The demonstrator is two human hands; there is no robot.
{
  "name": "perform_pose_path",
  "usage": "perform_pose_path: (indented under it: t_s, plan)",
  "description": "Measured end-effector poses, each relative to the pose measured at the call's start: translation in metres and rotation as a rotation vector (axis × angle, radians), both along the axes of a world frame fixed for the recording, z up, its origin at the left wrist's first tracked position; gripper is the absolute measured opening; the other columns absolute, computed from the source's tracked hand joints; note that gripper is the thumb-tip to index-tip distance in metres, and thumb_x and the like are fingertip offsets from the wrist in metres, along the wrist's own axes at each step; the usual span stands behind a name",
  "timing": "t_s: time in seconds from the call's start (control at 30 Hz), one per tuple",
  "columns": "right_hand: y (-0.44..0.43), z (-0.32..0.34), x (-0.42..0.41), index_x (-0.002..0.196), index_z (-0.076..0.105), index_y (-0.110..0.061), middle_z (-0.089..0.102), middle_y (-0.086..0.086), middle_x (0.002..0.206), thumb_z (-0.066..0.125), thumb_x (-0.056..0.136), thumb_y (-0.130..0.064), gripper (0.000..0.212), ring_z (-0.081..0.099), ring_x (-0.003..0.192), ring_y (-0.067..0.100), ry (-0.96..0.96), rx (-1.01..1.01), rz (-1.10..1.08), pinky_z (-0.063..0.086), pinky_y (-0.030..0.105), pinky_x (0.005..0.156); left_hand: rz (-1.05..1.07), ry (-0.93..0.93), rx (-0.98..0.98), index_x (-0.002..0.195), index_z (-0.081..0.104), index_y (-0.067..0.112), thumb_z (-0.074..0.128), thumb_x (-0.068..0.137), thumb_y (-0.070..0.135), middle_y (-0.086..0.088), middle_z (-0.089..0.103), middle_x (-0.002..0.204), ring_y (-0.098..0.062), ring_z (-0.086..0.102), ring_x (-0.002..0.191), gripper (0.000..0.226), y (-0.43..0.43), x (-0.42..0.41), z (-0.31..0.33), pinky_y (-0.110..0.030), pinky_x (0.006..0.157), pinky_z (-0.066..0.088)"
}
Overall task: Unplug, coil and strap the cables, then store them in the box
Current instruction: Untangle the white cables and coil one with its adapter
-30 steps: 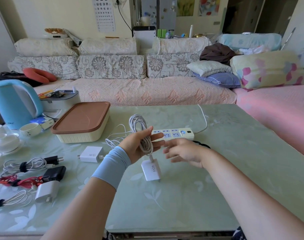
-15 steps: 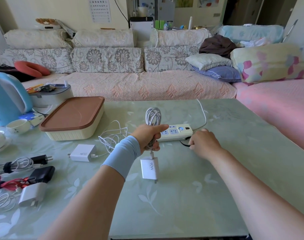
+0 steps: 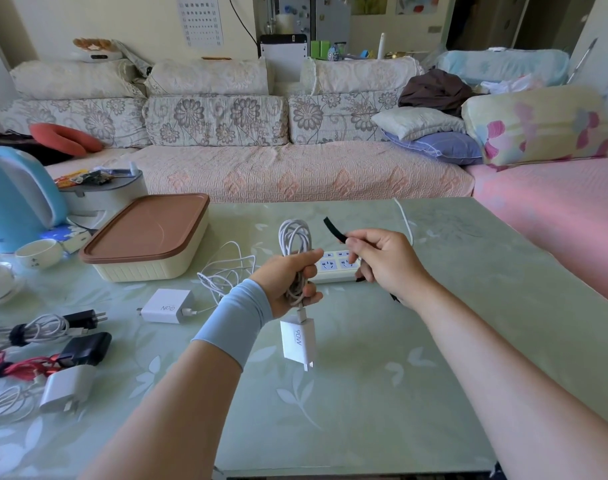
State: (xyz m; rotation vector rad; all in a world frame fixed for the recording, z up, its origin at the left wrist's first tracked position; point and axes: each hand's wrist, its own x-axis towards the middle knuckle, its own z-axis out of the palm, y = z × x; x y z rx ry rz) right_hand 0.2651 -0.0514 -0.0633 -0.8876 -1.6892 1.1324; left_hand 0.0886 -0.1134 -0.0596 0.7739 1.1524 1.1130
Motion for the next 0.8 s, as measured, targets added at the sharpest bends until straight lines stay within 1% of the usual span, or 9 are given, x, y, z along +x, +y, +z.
perform_pose_path:
  t_s: [0.13, 0.23, 0.3, 0.43, 0.53, 0.6, 0.63, 0.73, 0.8]
  plan:
    - [-0.023, 0.025, -0.009, 0.096, 0.070, -0.010, 0.068, 0.006, 0.068, 0.063, 0.093, -0.009, 0.008, 0.034, 0.033, 0.011, 0.168, -0.105, 0.194, 0.029, 0.020, 0.037, 0.051, 0.150, 0.059, 0.092, 0.055, 0.008, 0.064, 0.091, 0.019, -0.002, 0.051, 0.061, -0.017, 0.042, 0.039, 0.015, 0.000, 0.006, 0.000, -0.032, 0.054, 0.053]
    - [-0.037, 0.034, -0.016, 0.087, 0.066, -0.005, 0.070, 0.012, 0.069, 0.068, 0.089, -0.007, 0.003, 0.038, 0.032, 0.008, 0.114, -0.161, 0.281, 0.026, 0.018, 0.033, 0.059, 0.426, 0.112, 0.080, 0.052, 0.007, 0.059, 0.092, 0.017, -0.004, 0.051, 0.060, -0.019, 0.048, 0.038, 0.016, 0.000, 0.014, 0.002, -0.041, 0.060, 0.057]
    - [-0.043, 0.034, -0.021, 0.082, 0.067, -0.004, 0.069, 0.014, 0.066, 0.072, 0.086, -0.007, 0.008, 0.041, 0.033, 0.006, 0.041, -0.179, 0.220, 0.026, 0.017, 0.034, 0.048, 0.643, 0.121, 0.074, 0.048, 0.008, 0.050, 0.093, 0.010, -0.004, 0.052, 0.057, -0.018, 0.053, 0.036, 0.020, 0.000, 0.020, 0.005, -0.046, 0.066, 0.056]
    - [-0.047, 0.030, -0.026, 0.075, 0.068, -0.004, 0.067, 0.010, 0.059, 0.081, 0.079, -0.014, 0.016, 0.047, 0.037, 0.002, -0.060, -0.166, 0.040, 0.034, 0.012, 0.041, -0.024, 0.747, 0.087, 0.077, 0.044, 0.008, 0.040, 0.096, 0.012, -0.009, 0.049, 0.057, -0.025, 0.053, 0.040, 0.019, 0.002, 0.023, 0.011, -0.040, 0.062, 0.046]
    - [-0.046, 0.028, -0.026, 0.072, 0.067, -0.007, 0.065, 0.007, 0.056, 0.083, 0.077, -0.019, 0.020, 0.047, 0.038, 0.004, -0.075, -0.210, -0.001, 0.037, 0.018, 0.043, -0.153, 0.840, 0.254, 0.080, 0.052, 0.008, 0.062, 0.088, 0.015, -0.010, 0.055, 0.060, -0.024, 0.057, 0.047, 0.015, -0.005, 0.017, 0.010, -0.027, 0.049, 0.044]
    - [-0.043, 0.027, -0.025, 0.070, 0.064, -0.009, 0.064, 0.008, 0.057, 0.082, 0.078, -0.019, 0.022, 0.038, 0.033, 0.008, -0.079, -0.249, -0.017, 0.028, 0.018, 0.038, -0.211, 0.770, 0.339, 0.080, 0.053, 0.006, 0.070, 0.081, 0.011, -0.013, 0.055, 0.062, -0.023, 0.055, 0.047, 0.017, -0.012, 0.012, 0.005, -0.025, 0.048, 0.044]
    - [-0.042, 0.026, -0.025, 0.069, 0.062, -0.009, 0.063, 0.009, 0.058, 0.082, 0.078, -0.018, 0.023, 0.034, 0.033, 0.010, -0.069, -0.270, -0.026, 0.023, 0.018, 0.038, -0.236, 0.674, 0.342, 0.080, 0.052, 0.005, 0.068, 0.079, 0.011, -0.013, 0.054, 0.064, -0.023, 0.053, 0.048, 0.017, -0.013, 0.011, 0.003, -0.026, 0.048, 0.042]
    - [-0.038, 0.022, -0.023, 0.069, 0.060, -0.009, 0.063, 0.012, 0.059, 0.081, 0.078, -0.017, 0.024, 0.036, 0.032, 0.013, -0.031, -0.311, -0.030, 0.021, 0.019, 0.039, -0.259, 0.201, 0.203, 0.080, 0.051, 0.008, 0.051, 0.079, 0.034, -0.010, 0.050, 0.072, -0.024, 0.050, 0.054, 0.026, -0.010, 0.010, -0.001, -0.029, 0.055, 0.033]
    - [-0.038, 0.019, -0.024, 0.071, 0.060, -0.009, 0.066, 0.011, 0.062, 0.082, 0.078, -0.018, 0.025, 0.038, 0.035, 0.013, -0.001, -0.338, -0.003, 0.020, 0.021, 0.040, -0.172, 0.071, 0.179, 0.085, 0.053, 0.010, 0.040, 0.090, 0.051, -0.007, 0.051, 0.070, -0.024, 0.047, 0.056, 0.043, -0.004, 0.010, -0.007, -0.030, 0.055, 0.033]
